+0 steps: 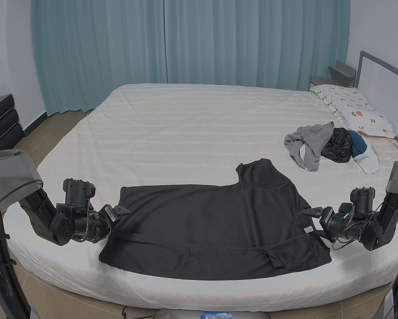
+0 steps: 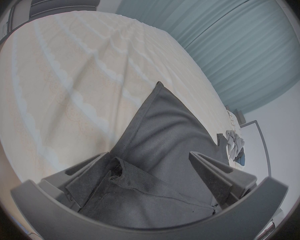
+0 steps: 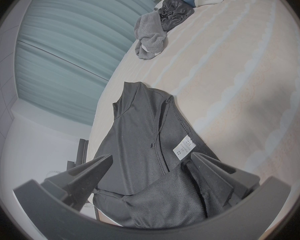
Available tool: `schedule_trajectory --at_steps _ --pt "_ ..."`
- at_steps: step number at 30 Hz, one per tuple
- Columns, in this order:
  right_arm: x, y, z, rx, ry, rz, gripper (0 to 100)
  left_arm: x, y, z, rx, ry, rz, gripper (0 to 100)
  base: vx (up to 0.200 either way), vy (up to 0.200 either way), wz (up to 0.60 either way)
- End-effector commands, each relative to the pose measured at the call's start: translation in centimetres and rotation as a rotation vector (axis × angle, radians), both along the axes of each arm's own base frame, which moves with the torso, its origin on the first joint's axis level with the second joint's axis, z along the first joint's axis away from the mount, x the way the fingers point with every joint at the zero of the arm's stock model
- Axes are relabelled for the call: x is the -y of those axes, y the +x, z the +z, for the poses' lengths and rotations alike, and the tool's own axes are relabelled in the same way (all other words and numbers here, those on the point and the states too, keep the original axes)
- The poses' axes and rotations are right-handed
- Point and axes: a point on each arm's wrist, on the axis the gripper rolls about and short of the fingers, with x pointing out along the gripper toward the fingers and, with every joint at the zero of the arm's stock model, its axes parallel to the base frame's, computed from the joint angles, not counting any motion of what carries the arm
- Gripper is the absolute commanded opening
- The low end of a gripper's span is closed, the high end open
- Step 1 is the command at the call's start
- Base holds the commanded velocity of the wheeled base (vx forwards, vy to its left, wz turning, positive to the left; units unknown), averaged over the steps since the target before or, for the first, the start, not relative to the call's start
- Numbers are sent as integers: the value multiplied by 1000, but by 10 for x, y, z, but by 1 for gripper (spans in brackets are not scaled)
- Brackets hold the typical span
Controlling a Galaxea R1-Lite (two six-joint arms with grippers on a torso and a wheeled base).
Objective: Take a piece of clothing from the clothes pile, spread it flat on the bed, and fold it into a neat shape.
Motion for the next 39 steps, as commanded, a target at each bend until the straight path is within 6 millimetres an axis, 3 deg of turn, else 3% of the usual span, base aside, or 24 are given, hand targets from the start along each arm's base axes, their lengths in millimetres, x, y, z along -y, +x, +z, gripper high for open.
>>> schedule_trajectory --at_steps 1,6,7,16,26,39 --pt "0 0 -1 -1 -4 -1 100 6 -4 -2 -12 1 -20 100 0 0 0" --pt "0 0 -2 -3 -6 1 100 9 -7 -5 -19 23 -51 100 0 0 0" --pt "0 0 -2 -3 -6 1 100 9 -7 -5 -19 23 -51 0 0 0 0" --pt "3 4 3 41 -4 -11 100 6 -12 -6 -48 47 -60 0 0 0 0" --pt "4 4 12 109 -78 27 100 -3 -23 18 4 40 -29 0 0 0 0" --pt "1 8 -11 112 -175 215 100 -7 -35 22 -5 36 -17 0 0 0 0"
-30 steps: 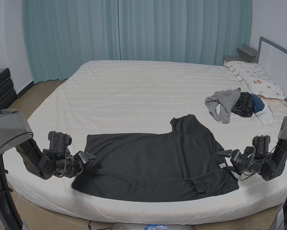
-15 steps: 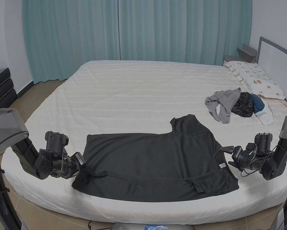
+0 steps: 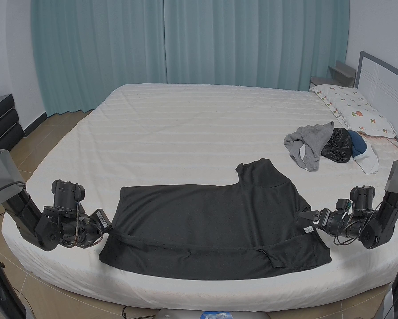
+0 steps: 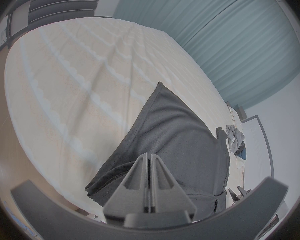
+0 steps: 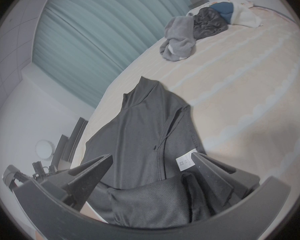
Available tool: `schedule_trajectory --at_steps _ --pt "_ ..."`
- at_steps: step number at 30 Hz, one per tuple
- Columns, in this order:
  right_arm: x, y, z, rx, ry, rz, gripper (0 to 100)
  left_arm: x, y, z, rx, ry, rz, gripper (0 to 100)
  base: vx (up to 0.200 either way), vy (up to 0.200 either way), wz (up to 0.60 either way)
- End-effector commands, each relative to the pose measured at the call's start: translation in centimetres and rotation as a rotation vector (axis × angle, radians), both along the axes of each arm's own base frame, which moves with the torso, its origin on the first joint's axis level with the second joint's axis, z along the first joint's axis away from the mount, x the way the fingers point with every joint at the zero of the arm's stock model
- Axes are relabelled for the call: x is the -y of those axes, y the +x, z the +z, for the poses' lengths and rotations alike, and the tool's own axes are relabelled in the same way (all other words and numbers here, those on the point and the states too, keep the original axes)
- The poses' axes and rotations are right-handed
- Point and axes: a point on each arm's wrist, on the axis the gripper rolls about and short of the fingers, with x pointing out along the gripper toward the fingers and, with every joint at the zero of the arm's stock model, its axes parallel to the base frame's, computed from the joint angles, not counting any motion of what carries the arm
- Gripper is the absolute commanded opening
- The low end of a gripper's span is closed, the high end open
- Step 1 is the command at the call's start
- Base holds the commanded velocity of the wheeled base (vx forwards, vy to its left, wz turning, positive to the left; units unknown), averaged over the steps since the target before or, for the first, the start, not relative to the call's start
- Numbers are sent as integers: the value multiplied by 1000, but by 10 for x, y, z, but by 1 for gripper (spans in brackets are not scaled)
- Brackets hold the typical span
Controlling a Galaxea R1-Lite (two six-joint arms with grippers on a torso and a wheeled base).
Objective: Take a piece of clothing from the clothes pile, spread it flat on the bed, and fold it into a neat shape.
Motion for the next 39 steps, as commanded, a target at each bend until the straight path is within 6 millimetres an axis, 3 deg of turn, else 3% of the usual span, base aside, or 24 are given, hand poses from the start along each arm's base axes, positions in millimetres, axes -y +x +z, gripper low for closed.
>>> schedule_trajectory --at_steps 1,24,25,35,39 --pt "-1 3 -12 -18 2 50 100 -1 -3 2 5 -2 2 0 0 0 0" --pt "19 -4 -40 -3 -61 193 100 -1 -3 2 2 -2 2 0 0 0 0" --pt "20 -5 -40 -1 -61 195 0 -1 -3 1 0 -2 2 0 0 0 0" --pt "27 -16 -41 2 -90 218 0 -1 -4 2 -1 0 4 0 0 0 0" --pt "29 -18 -30 40 -82 213 0 -2 -10 8 2 -1 4 0 0 0 0"
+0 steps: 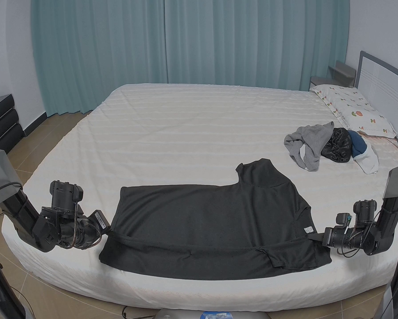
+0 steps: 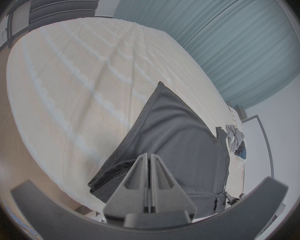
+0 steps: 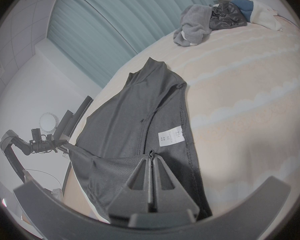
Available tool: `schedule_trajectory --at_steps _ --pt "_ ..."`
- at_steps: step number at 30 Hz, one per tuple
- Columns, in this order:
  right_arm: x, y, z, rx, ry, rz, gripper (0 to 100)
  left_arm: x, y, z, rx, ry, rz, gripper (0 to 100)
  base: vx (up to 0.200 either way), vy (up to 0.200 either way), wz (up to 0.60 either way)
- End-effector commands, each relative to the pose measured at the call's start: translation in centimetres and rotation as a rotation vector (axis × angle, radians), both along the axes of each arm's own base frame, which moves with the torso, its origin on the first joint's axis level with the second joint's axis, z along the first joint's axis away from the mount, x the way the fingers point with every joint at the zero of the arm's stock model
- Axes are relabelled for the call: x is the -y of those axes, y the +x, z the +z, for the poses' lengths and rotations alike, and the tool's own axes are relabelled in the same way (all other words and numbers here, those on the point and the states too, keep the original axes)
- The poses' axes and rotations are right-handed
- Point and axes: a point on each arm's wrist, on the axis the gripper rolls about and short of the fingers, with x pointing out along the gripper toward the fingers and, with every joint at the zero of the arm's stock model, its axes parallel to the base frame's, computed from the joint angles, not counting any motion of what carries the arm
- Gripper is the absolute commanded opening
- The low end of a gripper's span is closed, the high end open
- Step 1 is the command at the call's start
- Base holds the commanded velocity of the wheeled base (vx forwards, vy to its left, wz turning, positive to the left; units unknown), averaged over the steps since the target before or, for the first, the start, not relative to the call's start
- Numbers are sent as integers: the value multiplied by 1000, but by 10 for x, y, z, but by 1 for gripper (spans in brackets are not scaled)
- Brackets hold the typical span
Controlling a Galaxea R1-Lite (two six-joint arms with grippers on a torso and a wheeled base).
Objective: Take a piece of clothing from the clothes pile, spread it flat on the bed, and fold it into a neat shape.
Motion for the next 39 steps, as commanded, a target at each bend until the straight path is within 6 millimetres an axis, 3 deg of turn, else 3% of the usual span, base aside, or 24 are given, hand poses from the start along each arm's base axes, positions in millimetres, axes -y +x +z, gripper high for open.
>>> schedule_trajectory --at_steps 1,2,3,8,19,32,39 --pt "2 -3 8 20 7 -6 0 0 -4 6 9 -1 0 0 0 0 0" --pt "2 -3 8 20 7 -6 0 0 -4 6 9 -1 0 0 0 0 0" --pt "5 -10 24 67 27 -6 0 -2 -10 13 9 -1 5 0 0 0 0" --pt "7 -27 51 107 78 -10 0 -6 -22 22 7 -2 13 0 0 0 0" --pt "4 -64 80 157 101 8 0 -22 -51 26 -4 -12 62 0 0 0 0" --pt "1 -81 86 159 108 18 0 -25 -63 25 -16 -17 72 0 0 0 0" --pt "4 -73 86 165 110 8 0 -24 -55 23 -16 -18 67 0 0 0 0"
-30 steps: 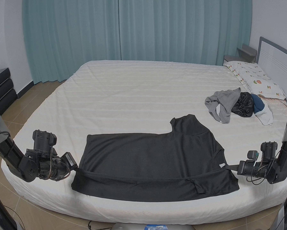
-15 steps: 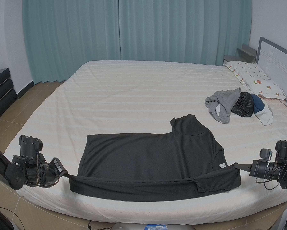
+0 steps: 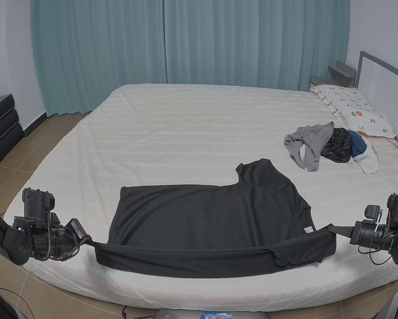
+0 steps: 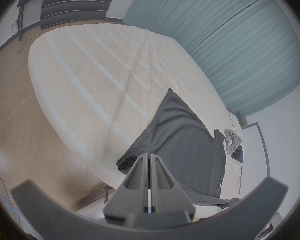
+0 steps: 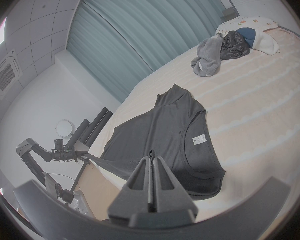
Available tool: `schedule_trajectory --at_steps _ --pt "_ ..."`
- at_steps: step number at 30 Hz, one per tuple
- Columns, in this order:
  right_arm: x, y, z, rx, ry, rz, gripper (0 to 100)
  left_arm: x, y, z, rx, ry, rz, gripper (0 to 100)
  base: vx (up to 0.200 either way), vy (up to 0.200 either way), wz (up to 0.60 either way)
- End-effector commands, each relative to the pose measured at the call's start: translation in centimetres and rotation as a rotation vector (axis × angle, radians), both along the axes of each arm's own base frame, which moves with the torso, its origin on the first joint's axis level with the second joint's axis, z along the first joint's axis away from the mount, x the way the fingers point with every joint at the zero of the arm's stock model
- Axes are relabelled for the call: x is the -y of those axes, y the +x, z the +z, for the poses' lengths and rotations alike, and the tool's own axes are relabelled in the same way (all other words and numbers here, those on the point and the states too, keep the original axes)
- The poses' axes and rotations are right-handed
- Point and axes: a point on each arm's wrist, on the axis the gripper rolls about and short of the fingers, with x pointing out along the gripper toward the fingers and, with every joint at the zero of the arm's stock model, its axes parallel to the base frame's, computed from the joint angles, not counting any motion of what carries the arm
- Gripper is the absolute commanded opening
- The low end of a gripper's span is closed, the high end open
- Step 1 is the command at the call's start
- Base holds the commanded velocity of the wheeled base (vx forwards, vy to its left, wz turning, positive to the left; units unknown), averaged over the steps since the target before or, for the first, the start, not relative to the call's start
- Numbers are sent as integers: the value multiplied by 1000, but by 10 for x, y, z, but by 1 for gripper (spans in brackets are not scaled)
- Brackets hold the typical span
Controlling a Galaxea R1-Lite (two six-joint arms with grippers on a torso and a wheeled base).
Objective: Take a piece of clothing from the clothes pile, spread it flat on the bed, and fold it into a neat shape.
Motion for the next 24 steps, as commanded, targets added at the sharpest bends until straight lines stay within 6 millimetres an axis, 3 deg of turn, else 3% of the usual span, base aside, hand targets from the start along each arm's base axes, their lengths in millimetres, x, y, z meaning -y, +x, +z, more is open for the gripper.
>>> schedule_trajectory --at_steps 1,12,24 --pt "1 4 0 4 2 -3 0 1 4 -2 -4 -2 -5 0 0 0 0" --pt "5 47 -28 -53 22 -4 0 3 50 -36 -90 -16 -1 0 0 0 0" --pt "5 78 -61 -99 6 -14 0 5 80 -55 -106 -5 3 0 0 0 0"
